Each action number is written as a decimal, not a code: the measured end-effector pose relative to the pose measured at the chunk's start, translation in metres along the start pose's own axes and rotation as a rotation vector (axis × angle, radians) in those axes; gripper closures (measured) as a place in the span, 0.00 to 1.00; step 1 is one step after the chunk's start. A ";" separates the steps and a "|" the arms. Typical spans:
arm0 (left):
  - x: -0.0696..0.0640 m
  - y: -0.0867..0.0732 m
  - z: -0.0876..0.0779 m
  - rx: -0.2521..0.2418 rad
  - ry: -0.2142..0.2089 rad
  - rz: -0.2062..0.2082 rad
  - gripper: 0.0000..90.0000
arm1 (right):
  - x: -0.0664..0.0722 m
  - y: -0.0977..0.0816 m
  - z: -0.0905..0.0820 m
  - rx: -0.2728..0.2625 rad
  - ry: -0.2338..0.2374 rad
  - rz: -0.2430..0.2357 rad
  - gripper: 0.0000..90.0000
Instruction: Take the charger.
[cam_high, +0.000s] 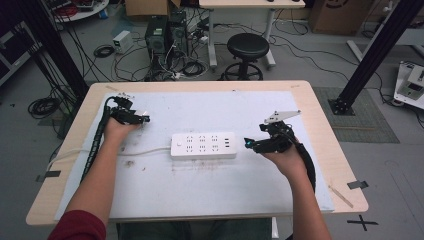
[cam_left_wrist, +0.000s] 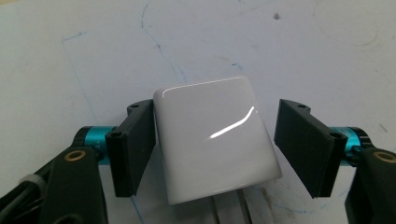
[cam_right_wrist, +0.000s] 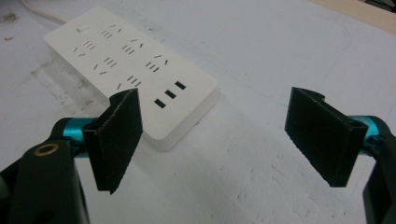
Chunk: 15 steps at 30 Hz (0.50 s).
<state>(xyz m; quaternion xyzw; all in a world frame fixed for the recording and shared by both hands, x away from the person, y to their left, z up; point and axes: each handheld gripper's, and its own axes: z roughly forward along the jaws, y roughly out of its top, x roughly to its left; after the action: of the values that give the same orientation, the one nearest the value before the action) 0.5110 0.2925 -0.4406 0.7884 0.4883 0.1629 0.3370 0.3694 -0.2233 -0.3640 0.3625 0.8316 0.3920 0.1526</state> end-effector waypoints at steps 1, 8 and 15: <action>0.000 0.000 0.000 0.000 0.006 0.006 0.36 | 0.000 0.000 0.000 0.000 -0.001 0.002 0.22; 0.000 0.001 -0.003 0.007 0.015 0.030 0.46 | 0.000 0.000 0.000 0.004 -0.003 0.003 0.22; -0.002 0.002 -0.006 0.015 0.015 0.047 0.47 | 0.000 0.000 0.000 0.001 -0.003 0.001 0.22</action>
<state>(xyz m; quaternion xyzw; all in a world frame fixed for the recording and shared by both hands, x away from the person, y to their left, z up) 0.5077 0.2922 -0.4353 0.8010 0.4732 0.1729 0.3233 0.3689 -0.2232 -0.3641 0.3634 0.8316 0.3910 0.1534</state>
